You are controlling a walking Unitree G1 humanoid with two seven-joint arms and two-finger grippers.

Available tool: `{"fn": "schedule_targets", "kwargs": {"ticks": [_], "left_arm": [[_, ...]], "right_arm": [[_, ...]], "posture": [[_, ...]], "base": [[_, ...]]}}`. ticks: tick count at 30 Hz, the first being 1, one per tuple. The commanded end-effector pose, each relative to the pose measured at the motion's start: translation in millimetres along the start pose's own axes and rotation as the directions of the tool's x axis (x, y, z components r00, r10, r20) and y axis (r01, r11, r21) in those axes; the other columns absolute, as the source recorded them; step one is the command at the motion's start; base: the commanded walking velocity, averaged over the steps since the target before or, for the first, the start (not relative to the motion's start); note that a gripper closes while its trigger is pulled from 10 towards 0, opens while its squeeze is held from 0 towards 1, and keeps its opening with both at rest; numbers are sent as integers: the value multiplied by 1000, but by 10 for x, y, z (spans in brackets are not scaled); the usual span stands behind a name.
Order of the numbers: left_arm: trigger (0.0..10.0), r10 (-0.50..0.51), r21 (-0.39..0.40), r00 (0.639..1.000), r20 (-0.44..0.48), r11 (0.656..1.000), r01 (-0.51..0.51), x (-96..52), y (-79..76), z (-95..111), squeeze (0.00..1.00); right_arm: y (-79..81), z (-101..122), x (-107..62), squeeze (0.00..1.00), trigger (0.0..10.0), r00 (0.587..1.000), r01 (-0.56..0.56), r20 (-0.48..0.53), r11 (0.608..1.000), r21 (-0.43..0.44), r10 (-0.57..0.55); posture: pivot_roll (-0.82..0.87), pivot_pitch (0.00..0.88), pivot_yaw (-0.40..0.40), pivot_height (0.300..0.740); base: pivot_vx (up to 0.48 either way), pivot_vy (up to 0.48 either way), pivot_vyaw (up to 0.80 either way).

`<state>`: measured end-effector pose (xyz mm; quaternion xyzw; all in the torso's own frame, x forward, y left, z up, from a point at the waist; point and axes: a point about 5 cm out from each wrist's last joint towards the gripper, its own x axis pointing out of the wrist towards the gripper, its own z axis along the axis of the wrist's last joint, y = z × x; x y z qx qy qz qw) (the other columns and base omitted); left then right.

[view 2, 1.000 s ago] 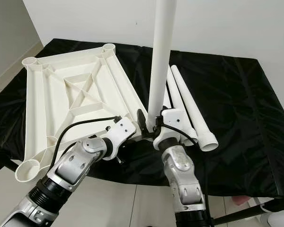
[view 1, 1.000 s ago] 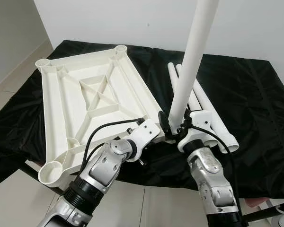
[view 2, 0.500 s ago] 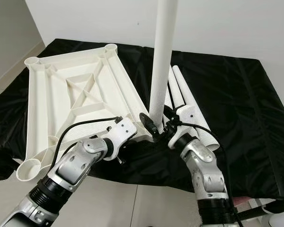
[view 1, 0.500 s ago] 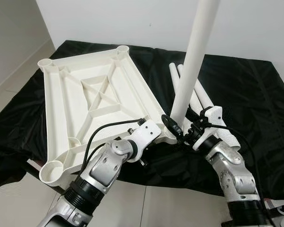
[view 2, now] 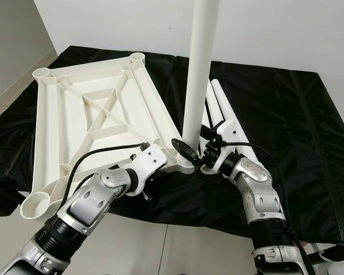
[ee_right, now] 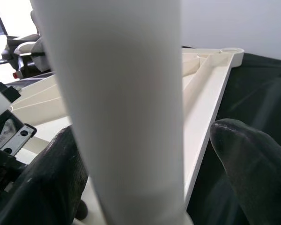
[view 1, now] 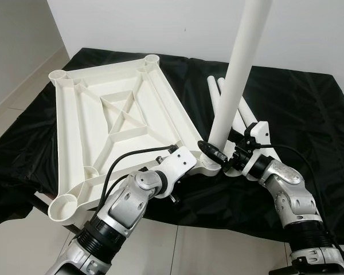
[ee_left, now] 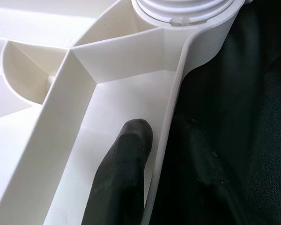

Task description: Building children table

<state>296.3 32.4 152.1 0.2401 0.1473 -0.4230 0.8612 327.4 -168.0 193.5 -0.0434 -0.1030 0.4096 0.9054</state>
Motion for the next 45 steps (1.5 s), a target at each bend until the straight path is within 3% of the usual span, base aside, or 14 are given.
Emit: {"fn": "schedule_targets", "kwargs": {"ticks": [1, 18, 37, 38, 40, 42, 43, 45], "left_arm": [[10000, -88, -43, 990, -108, 996, 84, 41, -142, -266, 0], [10000, -95, -38, 989, -117, 995, 91, 19, -164, -288, 0], [10000, -92, -40, 989, -118, 995, 87, 14, -150, -288, 0], [10000, -91, -40, 989, -118, 995, 87, 14, -149, -289, 0], [10000, -91, -39, 989, -119, 995, 87, 16, -148, -290, 0], [10000, -91, -38, 989, -119, 995, 87, 18, -149, -289, 0], [10000, -91, -37, 989, -118, 996, 87, 22, -151, -285, 0], [10000, -91, -37, 989, -117, 996, 87, 29, -156, -280, 0]], "right_arm": [[16, -28, 10, 0, 10000, 999, -47, -13, 999, -16, 47], [-76, -17, 21, 0, 10000, 979, -193, -81, 978, -75, 187], [-127, -30, -33, 0, 10000, 969, -229, -110, 970, -75, 220], [-128, -30, -33, 0, 6706, 969, -230, -110, 970, -76, 221], [-129, -28, -33, 0, 7255, 969, -229, -109, 970, -81, 220], [-132, -25, -33, 0, 6980, 970, -227, -106, 970, -84, 218], [-132, -23, -31, 0, 7961, 970, -227, -105, 970, -84, 218], [-128, -26, -25, 0, 8118, 970, -229, -103, 970, -82, 221]], "posture": [[-84, 135, 46, 740], [-75, 144, 44, 740], [-78, 154, 45, 740], [-78, 147, 43, 740], [-77, 144, 44, 740], [-77, 141, 42, 740], [-77, 141, 42, 740], [-78, 134, 39, 740]], "base": [[0, 0, 0], [0, 0, 0], [0, 0, 0], [0, 0, 0], [0, 0, 0], [0, 0, 0], [0, 0, 0], [0, 0, 0]]}}
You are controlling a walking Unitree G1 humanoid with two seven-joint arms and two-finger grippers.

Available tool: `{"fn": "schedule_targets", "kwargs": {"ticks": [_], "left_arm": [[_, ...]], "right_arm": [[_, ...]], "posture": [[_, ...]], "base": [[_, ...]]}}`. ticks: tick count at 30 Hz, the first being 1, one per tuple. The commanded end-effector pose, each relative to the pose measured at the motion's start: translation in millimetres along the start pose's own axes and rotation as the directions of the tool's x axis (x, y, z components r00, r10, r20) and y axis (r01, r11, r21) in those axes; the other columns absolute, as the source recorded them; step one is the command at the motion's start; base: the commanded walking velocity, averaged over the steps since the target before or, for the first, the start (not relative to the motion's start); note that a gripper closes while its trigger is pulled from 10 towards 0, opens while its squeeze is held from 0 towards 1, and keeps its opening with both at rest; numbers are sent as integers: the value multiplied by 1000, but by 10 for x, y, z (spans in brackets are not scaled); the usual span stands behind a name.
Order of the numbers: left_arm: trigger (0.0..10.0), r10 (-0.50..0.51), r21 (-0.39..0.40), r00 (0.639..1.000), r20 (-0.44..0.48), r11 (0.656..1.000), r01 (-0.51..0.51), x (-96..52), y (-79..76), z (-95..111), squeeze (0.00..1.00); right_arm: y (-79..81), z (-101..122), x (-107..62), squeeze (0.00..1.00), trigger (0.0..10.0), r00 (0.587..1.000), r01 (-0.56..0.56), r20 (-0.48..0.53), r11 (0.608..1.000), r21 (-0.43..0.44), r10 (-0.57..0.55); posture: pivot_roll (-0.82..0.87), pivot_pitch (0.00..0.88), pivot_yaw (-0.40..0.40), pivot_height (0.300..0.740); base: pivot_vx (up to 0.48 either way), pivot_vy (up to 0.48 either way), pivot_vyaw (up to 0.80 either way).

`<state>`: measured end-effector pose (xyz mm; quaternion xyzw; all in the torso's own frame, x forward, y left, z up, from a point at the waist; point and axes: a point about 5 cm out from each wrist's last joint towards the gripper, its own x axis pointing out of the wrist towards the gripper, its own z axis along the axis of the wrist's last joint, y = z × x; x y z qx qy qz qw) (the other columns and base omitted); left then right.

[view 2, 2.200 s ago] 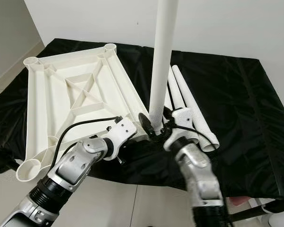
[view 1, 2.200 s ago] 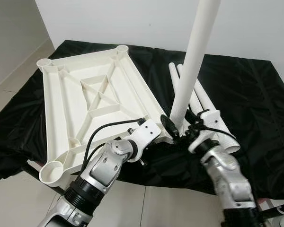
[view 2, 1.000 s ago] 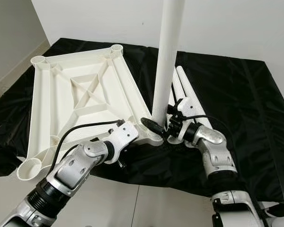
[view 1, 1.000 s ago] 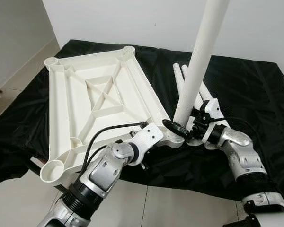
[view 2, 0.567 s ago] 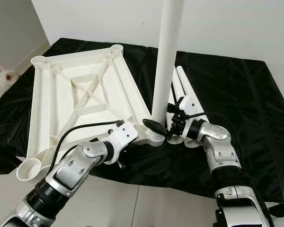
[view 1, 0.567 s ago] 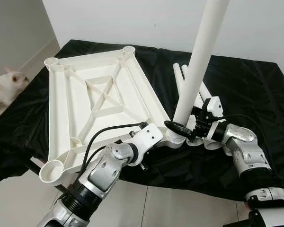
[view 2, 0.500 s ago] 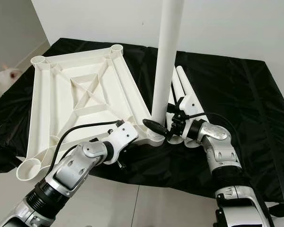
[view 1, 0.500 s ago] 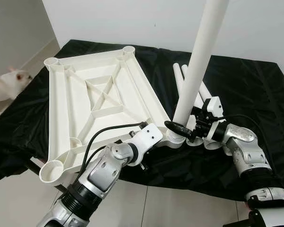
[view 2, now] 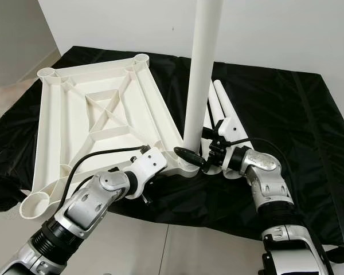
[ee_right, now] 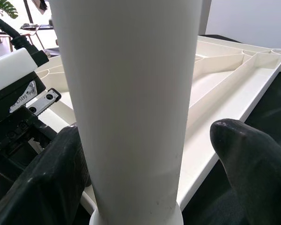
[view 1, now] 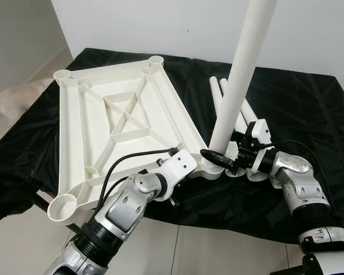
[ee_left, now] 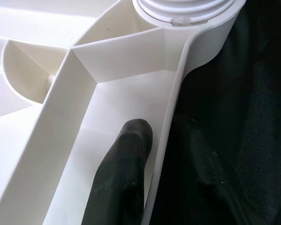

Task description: Building children table

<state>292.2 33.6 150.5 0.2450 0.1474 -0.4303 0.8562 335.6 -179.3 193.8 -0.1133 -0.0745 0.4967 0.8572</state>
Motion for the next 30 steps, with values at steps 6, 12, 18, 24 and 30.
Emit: {"fn": "schedule_targets", "kwargs": {"ticks": [6, 12, 18, 24, 30], "left_arm": [[10000, -77, -50, 991, -110, 996, 72, 58, -124, -250, 0], [10000, -73, -51, 991, -114, 996, 67, 50, -113, -266, 0], [10000, -72, -52, 991, -115, 996, 66, 50, -115, -270, 0], [10000, -72, -57, 991, -114, 996, 66, 52, -128, -268, 0], [10000, -75, -59, 990, -117, 996, 68, 56, -126, -270, 0]], "right_arm": [[7, 7, 3, 0, 0, 1000, -26, 4, 1000, 0, 26], [8, 27, -15, 0, 0, 1000, -10, 22, 999, 32, 10], [56, 50, -13, 0, 0, 999, -6, 38, 999, 44, 4], [157, 85, -16, 0, 8627, 995, 54, 78, 995, 82, -60], [255, 67, -21, 0, 10000, 991, 99, 84, 989, 113, -109]], "posture": [[-80, 136, 39, 740], [-82, 139, 37, 740], [-85, 141, 38, 740], [-88, 146, 35, 740], [-97, 149, 40, 740]], "base": [[0, 0, 0], [0, 0, 0], [0, 0, 0], [0, 0, 0], [0, 0, 0]]}}
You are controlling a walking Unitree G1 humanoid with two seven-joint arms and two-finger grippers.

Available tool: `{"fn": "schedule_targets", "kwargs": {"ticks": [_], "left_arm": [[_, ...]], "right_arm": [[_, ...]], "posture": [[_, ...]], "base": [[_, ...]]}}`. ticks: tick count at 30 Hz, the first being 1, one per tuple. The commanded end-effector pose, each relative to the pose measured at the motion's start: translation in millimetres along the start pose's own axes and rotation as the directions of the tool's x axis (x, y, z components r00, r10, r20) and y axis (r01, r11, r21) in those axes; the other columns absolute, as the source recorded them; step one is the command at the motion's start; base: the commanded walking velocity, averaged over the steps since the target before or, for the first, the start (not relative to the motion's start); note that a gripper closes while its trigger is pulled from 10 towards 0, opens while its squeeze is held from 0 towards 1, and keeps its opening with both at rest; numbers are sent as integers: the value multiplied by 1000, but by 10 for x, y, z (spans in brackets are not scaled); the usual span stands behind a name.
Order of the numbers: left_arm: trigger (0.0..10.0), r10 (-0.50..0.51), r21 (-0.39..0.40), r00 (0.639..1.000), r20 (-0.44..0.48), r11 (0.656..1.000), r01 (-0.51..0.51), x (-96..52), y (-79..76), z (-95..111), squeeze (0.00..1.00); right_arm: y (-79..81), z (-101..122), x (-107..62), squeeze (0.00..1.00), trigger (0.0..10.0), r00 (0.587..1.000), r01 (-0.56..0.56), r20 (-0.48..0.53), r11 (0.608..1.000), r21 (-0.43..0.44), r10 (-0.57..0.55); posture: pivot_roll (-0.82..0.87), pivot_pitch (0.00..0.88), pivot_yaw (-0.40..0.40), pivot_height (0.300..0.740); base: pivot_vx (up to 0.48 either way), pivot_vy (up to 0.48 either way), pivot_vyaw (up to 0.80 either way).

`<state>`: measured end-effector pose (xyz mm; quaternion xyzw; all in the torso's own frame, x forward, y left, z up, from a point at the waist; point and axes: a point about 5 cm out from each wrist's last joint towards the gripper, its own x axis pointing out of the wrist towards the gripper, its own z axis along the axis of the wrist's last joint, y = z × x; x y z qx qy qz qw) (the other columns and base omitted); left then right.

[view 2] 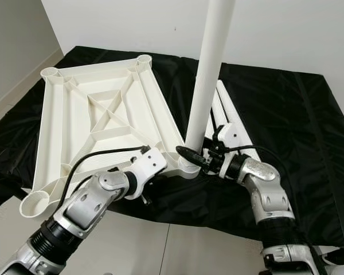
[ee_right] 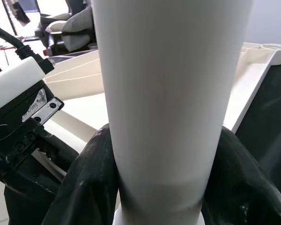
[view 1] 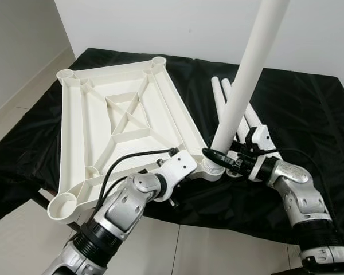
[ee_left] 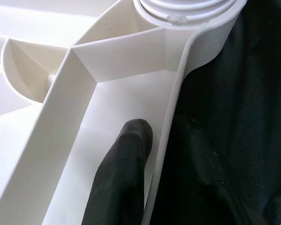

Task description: Building children table

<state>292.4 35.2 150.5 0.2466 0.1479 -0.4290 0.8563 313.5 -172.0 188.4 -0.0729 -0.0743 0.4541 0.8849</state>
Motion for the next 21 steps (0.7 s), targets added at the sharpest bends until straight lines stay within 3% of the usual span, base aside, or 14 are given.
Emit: {"fn": "schedule_targets", "kwargs": {"ticks": [1, 13, 16, 21], "left_arm": [[10000, -78, -61, 990, -114, 996, 71, 69, -134, -258, 0], [10000, -76, -71, 991, -110, 995, 68, 93, -136, -233, 0], [10000, -74, -74, 991, -110, 995, 66, 100, -143, -235, 0], [10000, -70, -77, 992, -107, 995, 62, 104, -134, -224, 0]], "right_arm": [[50, 59, 24, 0, 10000, 998, 10, 67, 999, 47, -13], [206, 129, 56, 0, 10000, 974, 201, 91, 978, 56, -205], [212, 85, 75, 0, 10000, 945, 307, 89, 947, 90, -315], [259, 62, 140, 0, 10000, 929, 349, 95, 931, 104, -358]], "posture": [[-98, 150, 40, 740], [-111, 155, 32, 740], [-109, 157, 28, 740], [-106, 158, 27, 740]], "base": [[0, 0, 0], [0, 0, 0], [0, 0, 0], [0, 0, 0]]}}
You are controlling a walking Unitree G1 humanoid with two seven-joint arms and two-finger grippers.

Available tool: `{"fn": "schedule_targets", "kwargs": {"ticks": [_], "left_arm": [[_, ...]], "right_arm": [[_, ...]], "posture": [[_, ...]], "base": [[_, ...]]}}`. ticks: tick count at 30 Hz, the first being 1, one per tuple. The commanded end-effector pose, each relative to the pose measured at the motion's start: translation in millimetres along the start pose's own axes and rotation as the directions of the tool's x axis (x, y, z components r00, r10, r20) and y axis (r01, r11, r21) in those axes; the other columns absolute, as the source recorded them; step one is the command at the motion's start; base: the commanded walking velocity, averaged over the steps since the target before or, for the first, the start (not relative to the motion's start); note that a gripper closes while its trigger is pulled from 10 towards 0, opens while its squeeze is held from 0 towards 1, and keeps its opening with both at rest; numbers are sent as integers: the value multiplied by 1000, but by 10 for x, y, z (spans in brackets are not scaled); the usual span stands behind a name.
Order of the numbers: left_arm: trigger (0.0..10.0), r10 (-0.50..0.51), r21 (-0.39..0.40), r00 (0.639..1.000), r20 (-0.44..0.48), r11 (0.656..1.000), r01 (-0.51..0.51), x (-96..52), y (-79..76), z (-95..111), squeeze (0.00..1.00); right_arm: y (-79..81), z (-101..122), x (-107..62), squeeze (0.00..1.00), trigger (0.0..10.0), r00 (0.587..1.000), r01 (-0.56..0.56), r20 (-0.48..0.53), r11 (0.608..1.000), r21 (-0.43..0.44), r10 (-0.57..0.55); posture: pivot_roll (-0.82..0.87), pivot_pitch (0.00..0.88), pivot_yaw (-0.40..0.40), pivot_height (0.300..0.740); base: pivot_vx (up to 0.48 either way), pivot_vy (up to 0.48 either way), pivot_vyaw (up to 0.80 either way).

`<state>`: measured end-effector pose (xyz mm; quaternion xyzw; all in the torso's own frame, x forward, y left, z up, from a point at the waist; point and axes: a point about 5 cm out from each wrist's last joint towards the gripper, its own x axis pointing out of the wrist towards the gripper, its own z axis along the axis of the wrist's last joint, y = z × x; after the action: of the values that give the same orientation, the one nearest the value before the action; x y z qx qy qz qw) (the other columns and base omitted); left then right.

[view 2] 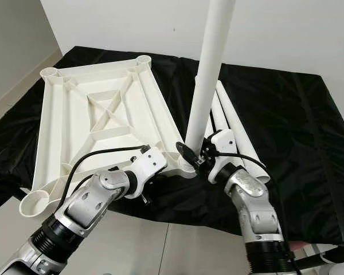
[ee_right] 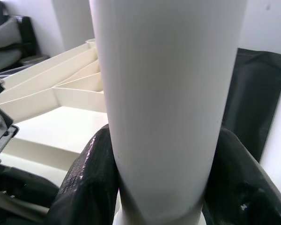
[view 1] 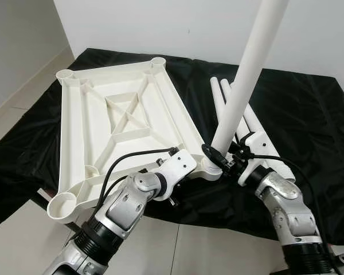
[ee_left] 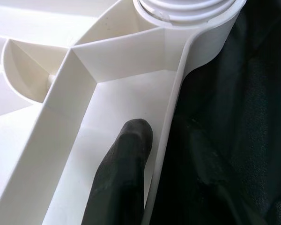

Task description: Building children table

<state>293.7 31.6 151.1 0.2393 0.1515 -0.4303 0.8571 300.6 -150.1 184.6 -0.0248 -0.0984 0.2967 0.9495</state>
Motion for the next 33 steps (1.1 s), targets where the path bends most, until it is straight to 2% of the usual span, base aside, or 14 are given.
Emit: {"fn": "schedule_targets", "kwargs": {"ticks": [1, 4, 5, 7, 11, 15, 18, 22, 24, 30, 31, 32, 33], "left_arm": [[10000, -61, -62, 992, -109, 997, 54, 78, -119, -248, 0], [10000, -60, -63, 992, -110, 997, 53, 80, -117, -246, 0], [10000, -60, -65, 992, -109, 996, 53, 78, -115, -244, 0], [10000, -60, -66, 992, -108, 996, 53, 78, -114, -242, 0], [10000, -54, -67, 993, -109, 997, 47, 76, -107, -242, 0], [10000, -54, -68, 993, -107, 997, 47, 76, -107, -235, 0], [10000, -55, -68, 993, -106, 997, 48, 80, -105, -230, 0], [10000, -57, -68, 993, -104, 996, 50, 82, -108, -227, 0], [10000, -56, -67, 993, -104, 997, 49, 81, -105, -225, 0], [10000, -59, -61, 993, -106, 997, 53, 74, -110, -233, 0], [10000, -60, -61, 993, -107, 997, 53, 74, -111, -236, 0], [10000, -60, -61, 993, -107, 997, 53, 74, -111, -236, 0], [10000, -60, -61, 992, -107, 997, 53, 75, -112, -238, 0]], "right_arm": [[81, 55, 71, 0, 10000, 997, 49, 63, 997, 59, -53], [158, 54, 116, 0, 10000, 993, 87, 69, 994, 62, -91], [231, 50, 154, 0, 10000, 990, 110, 77, 991, 70, -115], [252, 49, 165, 0, 10000, 989, 123, 78, 989, 79, -129], [290, 23, 211, 0, 10000, 971, 222, 72, 970, 99, -229], [332, -32, 244, 0, 10000, 931, 356, 46, 929, 99, -362], [377, -53, 266, 0, 10000, 917, 392, 39, 915, 94, -397], [468, -95, 284, 0, 10000, 877, 478, 15, 876, 58, -480], [507, -106, 291, 0, 10000, 865, 501, 8, 864, 52, -502], [585, -130, 308, 0, 10000, 869, 494, -4, 866, 74, -495], [575, -133, 299, 78, 10000, 866, 499, -5, 863, 76, -500], [575, -133, 299, 78, 10000, 866, 499, -5, 863, 76, -500], [566, -134, 291, 1000, 10000, 864, 503, -4, 861, 78, -504]], "posture": [[-104, 159, 26, 740], [-101, 161, 27, 740], [-97, 162, 25, 740], [-97, 162, 25, 740], [-94, 162, 25, 740], [-92, 162, 22, 740], [-91, 161, 22, 740], [-89, 158, 23, 740], [-89, 155, 24, 740], [-88, 145, 25, 740], [-89, 140, 24, 740], [-89, 140, 24, 740], [-89, 139, 23, 740]], "base": [[0, 0, 0], [0, 0, 0], [0, 0, 0], [0, 0, 0], [0, 0, 0], [0, 0, 0], [0, 0, 0], [0, 0, 0], [0, 0, 0], [0, 0, 0], [0, 0, 0], [0, 0, 0], [0, 0, 0]]}}
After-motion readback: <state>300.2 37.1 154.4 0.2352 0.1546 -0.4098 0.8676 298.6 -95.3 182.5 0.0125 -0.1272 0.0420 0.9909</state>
